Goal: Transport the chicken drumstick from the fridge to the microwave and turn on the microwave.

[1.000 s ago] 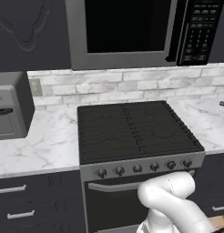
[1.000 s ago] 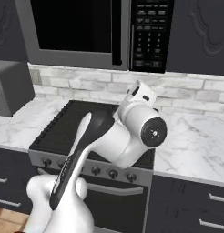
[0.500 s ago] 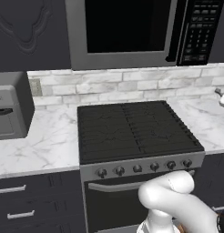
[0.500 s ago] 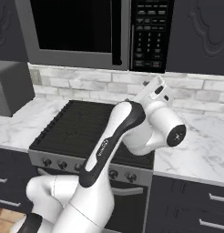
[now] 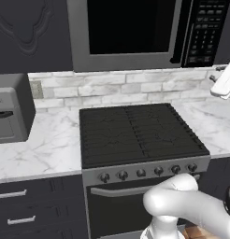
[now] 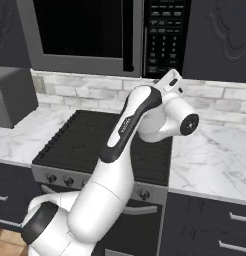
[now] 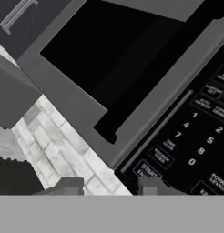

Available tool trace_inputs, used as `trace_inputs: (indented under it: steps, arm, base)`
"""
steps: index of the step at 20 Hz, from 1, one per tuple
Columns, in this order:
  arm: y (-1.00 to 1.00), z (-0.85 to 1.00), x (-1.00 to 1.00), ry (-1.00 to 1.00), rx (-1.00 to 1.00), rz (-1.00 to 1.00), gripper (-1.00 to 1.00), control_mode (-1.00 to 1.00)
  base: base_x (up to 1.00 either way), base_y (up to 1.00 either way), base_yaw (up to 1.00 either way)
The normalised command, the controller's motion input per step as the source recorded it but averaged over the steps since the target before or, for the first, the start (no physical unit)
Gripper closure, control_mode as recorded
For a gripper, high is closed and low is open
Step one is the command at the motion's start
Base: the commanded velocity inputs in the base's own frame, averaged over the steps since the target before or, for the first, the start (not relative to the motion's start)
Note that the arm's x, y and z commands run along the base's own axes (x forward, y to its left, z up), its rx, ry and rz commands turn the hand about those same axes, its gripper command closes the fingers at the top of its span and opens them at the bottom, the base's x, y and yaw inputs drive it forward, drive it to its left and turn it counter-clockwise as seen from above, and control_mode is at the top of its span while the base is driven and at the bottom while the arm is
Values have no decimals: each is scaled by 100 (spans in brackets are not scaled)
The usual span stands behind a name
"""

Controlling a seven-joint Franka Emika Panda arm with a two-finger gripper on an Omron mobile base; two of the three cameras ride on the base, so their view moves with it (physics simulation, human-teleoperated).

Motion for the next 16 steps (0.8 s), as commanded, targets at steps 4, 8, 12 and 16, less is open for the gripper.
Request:
trace_inputs:
  steps: [4, 8, 12, 16]
  arm:
    - [14, 7, 64, 0, 0, 0, 100, -100]
    - [17, 9, 63, 0, 0, 0, 100, -100]
    - [2, 8, 58, 0, 0, 0, 100, -100]
    - [0, 9, 55, -1, 0, 0, 100, -100]
  base:
    - [0, 0, 0]
    - [0, 0, 0]
    - [0, 0, 0]
    - [0, 0, 0]
